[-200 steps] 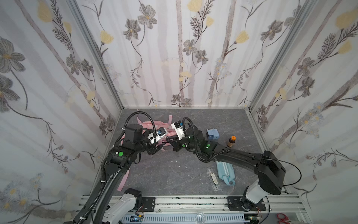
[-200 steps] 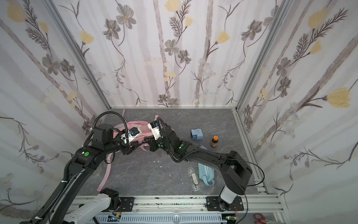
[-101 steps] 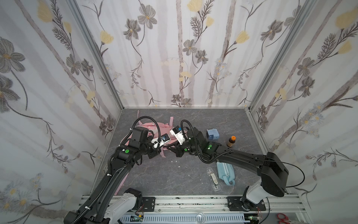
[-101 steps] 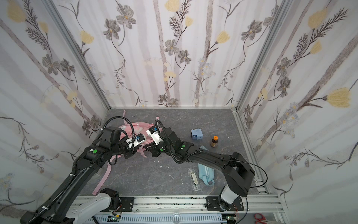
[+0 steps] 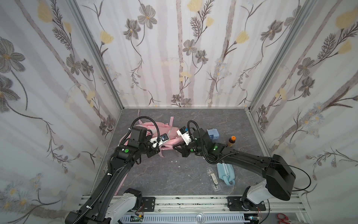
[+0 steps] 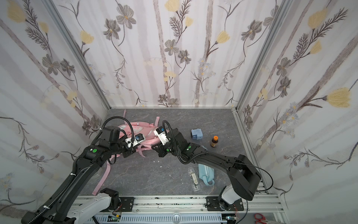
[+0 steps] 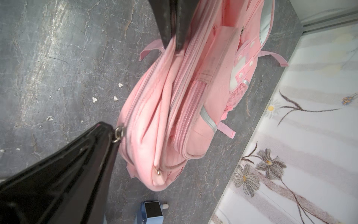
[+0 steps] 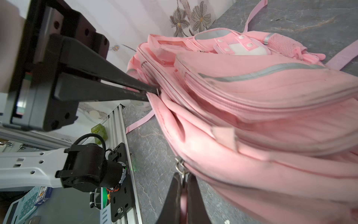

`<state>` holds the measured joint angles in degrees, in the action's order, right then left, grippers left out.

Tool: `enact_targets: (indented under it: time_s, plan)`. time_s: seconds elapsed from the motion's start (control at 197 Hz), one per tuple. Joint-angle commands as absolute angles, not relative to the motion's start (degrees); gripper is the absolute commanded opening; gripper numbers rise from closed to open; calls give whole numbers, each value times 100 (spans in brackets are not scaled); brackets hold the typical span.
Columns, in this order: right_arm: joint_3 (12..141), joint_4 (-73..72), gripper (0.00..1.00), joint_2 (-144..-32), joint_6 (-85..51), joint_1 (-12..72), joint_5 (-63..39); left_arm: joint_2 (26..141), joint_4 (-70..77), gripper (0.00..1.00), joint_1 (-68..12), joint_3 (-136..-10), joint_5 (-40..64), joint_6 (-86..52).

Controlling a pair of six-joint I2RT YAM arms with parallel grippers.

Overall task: Pack books, pencil case, and school supplies into a backpack
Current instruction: Zip the student bag at the center of the table.

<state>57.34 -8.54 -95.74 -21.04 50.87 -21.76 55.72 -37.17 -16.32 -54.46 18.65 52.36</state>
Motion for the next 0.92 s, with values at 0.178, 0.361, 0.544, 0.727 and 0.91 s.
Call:
enact_targets:
  time_s: [0.178,0.361,0.544,0.727,0.91]
  plan:
    - [5341,-721,0,-9380,-2043,4788,-1596,5297,-1594,0,-1246,-5016,856,4698]
    - [5234,-819,0,-9440,-2386,4790,-1383,5426,-225,0,-1197,-4576,-384,4383]
    - [5469,-1176,0,-9566,-2652,4824,-1613,5520,193,0,-1191,-4564,-1117,3709]
    - [6170,-1243,0,-9893,-2583,5124,-1893,5320,-1026,28,-1213,-4619,816,3577]
    - [6517,-1509,0,-10165,-2627,5400,-2071,5136,-2681,79,-1327,-4936,2154,4676]
